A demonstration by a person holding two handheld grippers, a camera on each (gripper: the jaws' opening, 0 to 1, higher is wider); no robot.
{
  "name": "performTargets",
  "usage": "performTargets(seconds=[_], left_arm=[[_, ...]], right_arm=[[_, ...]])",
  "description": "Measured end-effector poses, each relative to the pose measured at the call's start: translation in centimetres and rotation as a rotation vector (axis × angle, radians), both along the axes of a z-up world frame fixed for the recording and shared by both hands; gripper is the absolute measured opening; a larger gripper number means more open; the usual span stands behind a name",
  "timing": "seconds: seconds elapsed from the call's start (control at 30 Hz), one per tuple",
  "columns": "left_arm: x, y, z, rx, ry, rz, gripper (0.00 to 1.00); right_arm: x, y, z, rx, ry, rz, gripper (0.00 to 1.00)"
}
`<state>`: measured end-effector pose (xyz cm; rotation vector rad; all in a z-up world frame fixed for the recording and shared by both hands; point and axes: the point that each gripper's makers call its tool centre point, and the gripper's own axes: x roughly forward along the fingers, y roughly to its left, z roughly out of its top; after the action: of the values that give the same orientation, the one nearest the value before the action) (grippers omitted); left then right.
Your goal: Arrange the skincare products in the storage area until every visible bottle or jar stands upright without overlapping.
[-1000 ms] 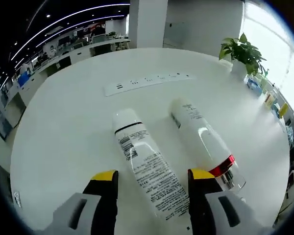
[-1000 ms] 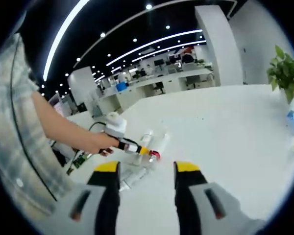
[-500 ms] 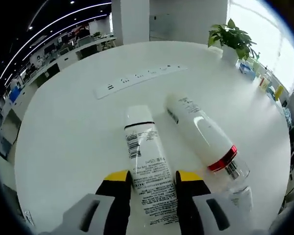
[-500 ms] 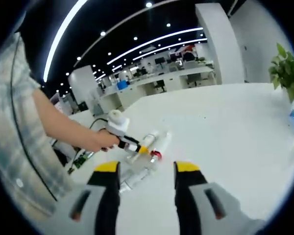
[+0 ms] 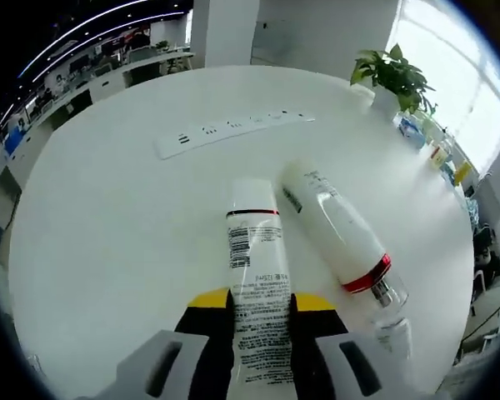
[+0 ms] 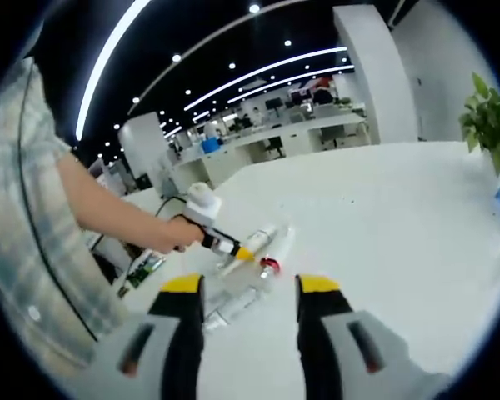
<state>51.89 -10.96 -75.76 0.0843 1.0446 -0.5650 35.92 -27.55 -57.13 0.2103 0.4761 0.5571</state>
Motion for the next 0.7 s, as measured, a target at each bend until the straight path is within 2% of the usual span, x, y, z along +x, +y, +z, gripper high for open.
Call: performTargets(seconds=[0.23,0.47,0.7], left_arm=[[-0.1,1.0,0.7,-0.090,0.039,0.095,0.22],[-0.1,2.0,2.4,-0.113,0.000,0.092,0.22],[-1.1,2.9,4.2,-0.115,-0.048,0.052,0.23]], right_arm=[[-0.2,0.6,0.3,-0.003,-0.011,0.015,0.42],[-0.6,1.7,0.7,-0.004,-0.021,0.043,0.42],[-1.0,3.0,1.3,-0.003,-0.040,0.076,0.42]])
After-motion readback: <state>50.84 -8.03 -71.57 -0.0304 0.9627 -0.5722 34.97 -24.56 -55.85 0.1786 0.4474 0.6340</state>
